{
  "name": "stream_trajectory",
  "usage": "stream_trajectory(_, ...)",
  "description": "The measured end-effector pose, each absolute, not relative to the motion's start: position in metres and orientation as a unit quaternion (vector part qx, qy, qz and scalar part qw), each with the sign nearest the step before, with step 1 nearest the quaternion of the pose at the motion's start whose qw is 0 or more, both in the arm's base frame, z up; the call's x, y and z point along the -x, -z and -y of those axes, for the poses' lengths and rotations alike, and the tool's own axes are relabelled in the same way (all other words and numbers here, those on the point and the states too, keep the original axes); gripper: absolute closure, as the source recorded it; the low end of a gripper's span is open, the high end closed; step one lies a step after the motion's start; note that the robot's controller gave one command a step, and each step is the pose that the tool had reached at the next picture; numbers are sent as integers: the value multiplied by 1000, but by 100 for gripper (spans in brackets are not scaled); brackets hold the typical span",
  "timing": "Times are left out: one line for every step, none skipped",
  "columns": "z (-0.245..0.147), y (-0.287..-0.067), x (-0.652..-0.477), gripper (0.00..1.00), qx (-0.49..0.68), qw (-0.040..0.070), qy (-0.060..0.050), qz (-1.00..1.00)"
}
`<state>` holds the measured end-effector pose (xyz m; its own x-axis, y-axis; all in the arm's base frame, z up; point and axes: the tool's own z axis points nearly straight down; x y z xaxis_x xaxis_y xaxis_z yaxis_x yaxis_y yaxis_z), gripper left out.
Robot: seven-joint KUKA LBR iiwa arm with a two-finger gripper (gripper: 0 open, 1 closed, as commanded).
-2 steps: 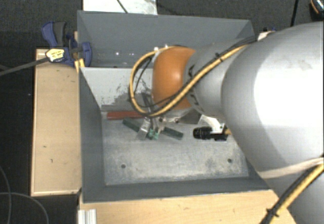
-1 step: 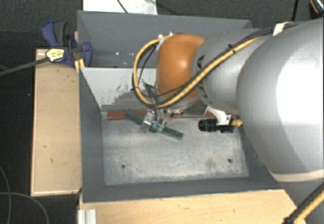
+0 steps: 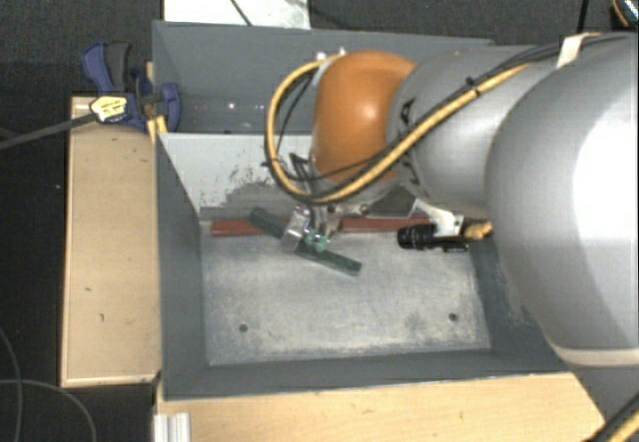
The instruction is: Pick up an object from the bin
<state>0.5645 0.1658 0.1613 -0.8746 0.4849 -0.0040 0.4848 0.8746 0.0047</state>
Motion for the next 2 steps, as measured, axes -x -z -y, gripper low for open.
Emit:
stream_trajectory(-166, -171, -566, 100, -248, 3, -2, -969)
stream_trajectory(-166, -200, -567, 100, -244, 3, -2, -970)
